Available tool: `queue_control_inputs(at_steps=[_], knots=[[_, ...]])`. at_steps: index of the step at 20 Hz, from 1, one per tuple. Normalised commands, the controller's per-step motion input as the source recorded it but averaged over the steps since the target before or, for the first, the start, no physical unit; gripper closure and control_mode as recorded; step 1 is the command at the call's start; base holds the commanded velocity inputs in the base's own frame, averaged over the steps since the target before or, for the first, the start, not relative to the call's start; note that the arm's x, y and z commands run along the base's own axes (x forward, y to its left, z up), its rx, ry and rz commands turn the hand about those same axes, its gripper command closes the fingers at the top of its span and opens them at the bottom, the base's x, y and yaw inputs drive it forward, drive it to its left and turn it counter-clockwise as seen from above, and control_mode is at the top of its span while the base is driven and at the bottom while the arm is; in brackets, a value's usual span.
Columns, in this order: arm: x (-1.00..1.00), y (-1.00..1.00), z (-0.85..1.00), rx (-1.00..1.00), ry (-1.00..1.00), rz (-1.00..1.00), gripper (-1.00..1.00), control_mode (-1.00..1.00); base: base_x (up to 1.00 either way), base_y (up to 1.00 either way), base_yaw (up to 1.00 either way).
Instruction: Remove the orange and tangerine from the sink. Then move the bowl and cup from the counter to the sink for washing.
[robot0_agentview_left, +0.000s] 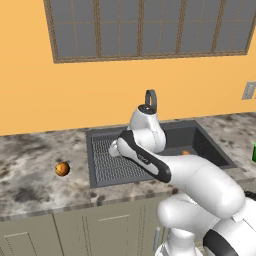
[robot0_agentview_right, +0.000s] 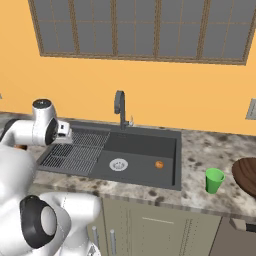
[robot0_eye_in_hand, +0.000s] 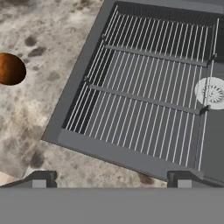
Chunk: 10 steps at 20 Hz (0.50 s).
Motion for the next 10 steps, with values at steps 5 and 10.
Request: queue_control_inputs(at_steps=[5, 10], knots=[[-0.01, -0.5, 0.08, 0.0, 0.0, 0.0, -1.0, -1.0, 0.0, 0.0, 0.0], [-0.01, -0.48, 0.02, 0.0, 0.0, 0.0, -1.0, -1.0, 0.0, 0.0, 0.0]])
